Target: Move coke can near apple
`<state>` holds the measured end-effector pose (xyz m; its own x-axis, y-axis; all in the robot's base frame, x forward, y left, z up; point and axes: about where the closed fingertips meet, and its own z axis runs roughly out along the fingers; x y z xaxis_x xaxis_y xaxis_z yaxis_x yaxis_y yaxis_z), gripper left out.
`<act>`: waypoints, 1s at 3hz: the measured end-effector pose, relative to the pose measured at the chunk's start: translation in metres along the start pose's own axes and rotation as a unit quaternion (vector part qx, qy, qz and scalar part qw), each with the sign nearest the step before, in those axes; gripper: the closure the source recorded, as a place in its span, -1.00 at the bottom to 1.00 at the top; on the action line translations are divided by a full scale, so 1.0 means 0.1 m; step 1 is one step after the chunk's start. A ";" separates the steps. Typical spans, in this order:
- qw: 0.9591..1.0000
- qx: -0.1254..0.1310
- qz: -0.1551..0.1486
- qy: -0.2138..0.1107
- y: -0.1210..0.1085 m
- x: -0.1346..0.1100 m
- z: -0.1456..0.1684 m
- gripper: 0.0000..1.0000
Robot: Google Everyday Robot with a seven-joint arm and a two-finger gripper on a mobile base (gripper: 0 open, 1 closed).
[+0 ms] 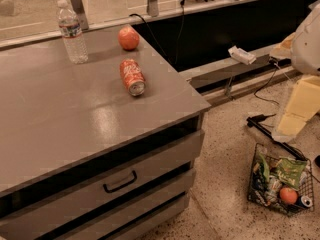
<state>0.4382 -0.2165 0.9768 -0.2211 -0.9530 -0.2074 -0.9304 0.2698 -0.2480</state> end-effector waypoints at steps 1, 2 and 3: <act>1.000 0.000 0.000 0.000 0.00 0.00 0.00 -1.00; 1.000 0.003 0.003 -0.010 -0.03 -0.01 -0.01 -1.00; 0.998 -0.002 -0.017 -0.056 -0.32 -0.25 0.08 -1.00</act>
Offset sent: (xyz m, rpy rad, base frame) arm 0.0063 -0.0011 -0.0002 0.0450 0.0013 -0.0009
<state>0.4760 -0.2006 0.9823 -0.1566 -0.9400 -0.3030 -0.9376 0.2379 -0.2536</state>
